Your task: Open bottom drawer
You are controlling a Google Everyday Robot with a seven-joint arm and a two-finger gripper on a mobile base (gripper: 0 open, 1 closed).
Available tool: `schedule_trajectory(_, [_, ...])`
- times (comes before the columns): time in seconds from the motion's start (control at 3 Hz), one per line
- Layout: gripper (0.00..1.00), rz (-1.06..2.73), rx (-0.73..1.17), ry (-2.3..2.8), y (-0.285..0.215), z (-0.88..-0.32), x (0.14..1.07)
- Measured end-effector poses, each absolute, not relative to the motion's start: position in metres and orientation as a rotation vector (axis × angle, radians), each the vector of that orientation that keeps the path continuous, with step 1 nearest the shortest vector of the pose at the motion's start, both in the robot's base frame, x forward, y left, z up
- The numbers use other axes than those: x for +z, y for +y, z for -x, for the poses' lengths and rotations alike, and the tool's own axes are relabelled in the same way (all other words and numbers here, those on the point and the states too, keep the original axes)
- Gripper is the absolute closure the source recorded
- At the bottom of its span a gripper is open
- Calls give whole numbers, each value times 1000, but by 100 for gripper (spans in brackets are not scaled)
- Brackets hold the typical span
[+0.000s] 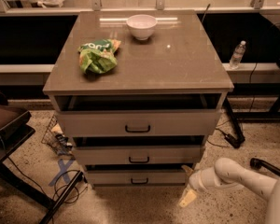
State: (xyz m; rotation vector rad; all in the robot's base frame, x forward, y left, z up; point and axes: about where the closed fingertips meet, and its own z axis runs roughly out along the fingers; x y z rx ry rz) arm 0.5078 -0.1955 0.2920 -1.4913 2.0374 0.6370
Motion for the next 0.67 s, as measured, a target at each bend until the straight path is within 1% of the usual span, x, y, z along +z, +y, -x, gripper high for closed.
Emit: schedule_trajectory(0.67, [0,1438,673,2009,-185,-544,243])
